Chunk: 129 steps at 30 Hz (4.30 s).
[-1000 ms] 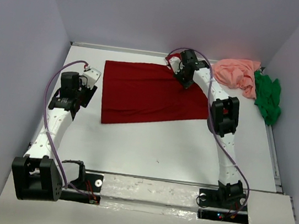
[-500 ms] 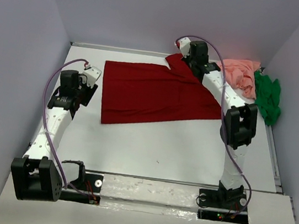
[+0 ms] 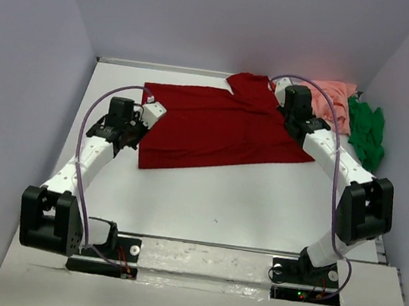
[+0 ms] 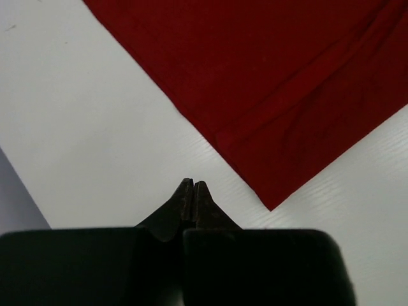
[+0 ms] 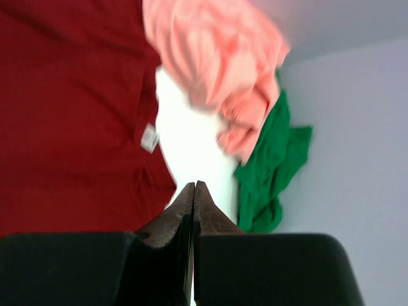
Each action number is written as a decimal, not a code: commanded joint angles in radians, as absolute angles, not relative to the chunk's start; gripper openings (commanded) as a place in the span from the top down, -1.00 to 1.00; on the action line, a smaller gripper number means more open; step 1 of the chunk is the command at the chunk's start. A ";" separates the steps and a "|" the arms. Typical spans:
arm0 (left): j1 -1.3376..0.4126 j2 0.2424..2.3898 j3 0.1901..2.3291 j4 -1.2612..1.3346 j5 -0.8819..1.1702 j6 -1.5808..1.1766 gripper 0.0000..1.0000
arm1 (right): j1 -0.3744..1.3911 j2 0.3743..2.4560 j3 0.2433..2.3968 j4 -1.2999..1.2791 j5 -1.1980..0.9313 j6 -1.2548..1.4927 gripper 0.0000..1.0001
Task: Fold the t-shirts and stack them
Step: Fold the flattened tshirt in 1/3 of the way
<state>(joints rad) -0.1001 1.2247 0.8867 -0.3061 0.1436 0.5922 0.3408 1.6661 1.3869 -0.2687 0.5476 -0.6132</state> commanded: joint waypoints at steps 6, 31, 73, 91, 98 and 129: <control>-0.150 1.391 0.922 -0.267 0.176 0.650 1.00 | 0.253 1.499 1.181 -0.379 0.522 -0.479 1.00; -0.209 1.661 0.948 -0.334 0.232 0.804 1.00 | 0.149 1.559 1.129 -0.460 0.439 -0.406 1.00; -0.221 1.241 0.664 -0.630 -0.183 0.933 1.00 | 0.140 1.696 1.301 -0.637 0.269 -0.357 1.00; -0.118 1.017 0.947 -0.401 0.080 0.710 1.00 | 0.140 1.910 1.374 -0.727 -0.037 -0.370 1.00; -0.117 1.003 0.936 -0.396 0.054 0.713 1.00 | 0.140 1.950 1.324 -0.704 -0.029 -0.362 1.00; -0.112 0.966 0.874 -0.426 0.064 0.756 1.00 | 0.140 1.709 1.092 -0.848 0.091 -0.362 1.00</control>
